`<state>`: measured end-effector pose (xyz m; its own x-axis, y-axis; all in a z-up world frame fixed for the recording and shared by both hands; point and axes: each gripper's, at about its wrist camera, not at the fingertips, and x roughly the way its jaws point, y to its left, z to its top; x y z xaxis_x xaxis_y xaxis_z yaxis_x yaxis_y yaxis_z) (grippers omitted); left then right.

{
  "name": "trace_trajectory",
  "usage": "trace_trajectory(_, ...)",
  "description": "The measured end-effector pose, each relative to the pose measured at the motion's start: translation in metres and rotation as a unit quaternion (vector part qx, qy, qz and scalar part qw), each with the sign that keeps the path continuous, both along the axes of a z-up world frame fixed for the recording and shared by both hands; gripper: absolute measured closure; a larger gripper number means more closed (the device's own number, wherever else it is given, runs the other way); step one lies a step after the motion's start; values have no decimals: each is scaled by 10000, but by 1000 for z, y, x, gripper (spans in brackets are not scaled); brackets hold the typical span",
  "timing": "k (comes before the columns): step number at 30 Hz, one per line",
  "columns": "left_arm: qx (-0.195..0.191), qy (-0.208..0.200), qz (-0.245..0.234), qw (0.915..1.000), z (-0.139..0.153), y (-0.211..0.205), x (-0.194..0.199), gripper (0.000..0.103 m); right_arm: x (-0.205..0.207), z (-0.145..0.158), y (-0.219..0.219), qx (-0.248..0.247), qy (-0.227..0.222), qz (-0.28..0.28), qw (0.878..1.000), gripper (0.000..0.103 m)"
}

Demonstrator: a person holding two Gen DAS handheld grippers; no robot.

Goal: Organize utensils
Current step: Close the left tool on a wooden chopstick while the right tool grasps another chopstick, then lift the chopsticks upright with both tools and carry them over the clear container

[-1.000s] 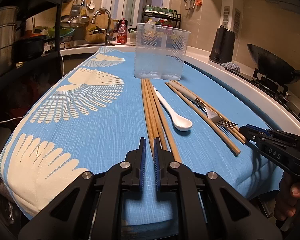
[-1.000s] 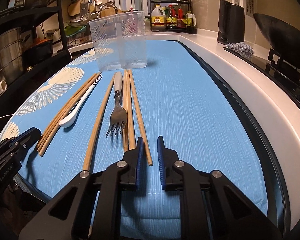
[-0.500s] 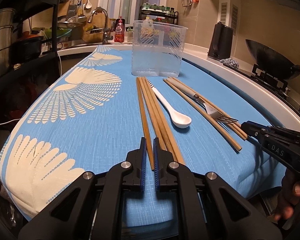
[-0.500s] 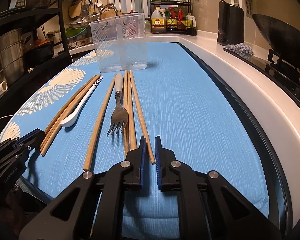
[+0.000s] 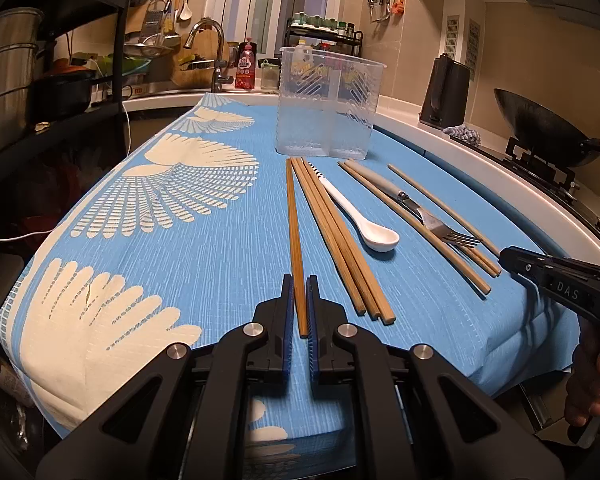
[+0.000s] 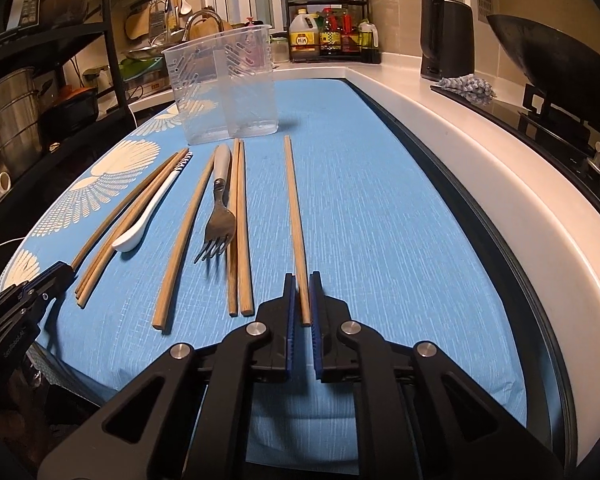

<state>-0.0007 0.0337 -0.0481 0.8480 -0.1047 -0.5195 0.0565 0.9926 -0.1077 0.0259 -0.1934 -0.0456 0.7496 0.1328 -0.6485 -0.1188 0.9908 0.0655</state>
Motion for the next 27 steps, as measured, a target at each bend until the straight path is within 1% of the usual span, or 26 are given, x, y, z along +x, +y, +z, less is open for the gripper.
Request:
trace_trajectory(4, 210, -134, 22, 9997, -2, -5, -3, 96, -1, 0, 1, 13, -11, 0, 10000, 94)
trace_trajectory(6, 187, -139, 39, 9997, -2, -5, -3, 96, -1, 0, 2, 12, -13, 20, 10000, 94)
trace_trajectory(7, 173, -144, 46, 9997, -2, -5, -3, 96, -1, -1, 2, 15, -16, 25, 10000, 97)
trace_trajectory(11, 276, -165, 65, 9995, -2, -7, -4, 96, -2, 0, 2, 62, -4, 52, 10000, 98)
trace_trajectory(14, 270, -145, 64, 9995, -1, -7, -5, 97, -3, 1, 2, 67, 7, 75, 9999, 98)
trace_trajectory(19, 285, -196, 89, 9994, 3, -6, -7, 97, -10, 19, 4, 30, -215, 115, 9997, 98)
trace_trajectory(27, 305, -562, 102, 9979, 26, -5, -24, 97, -24, 49, 0, 95, -556, 115, 9983, 98)
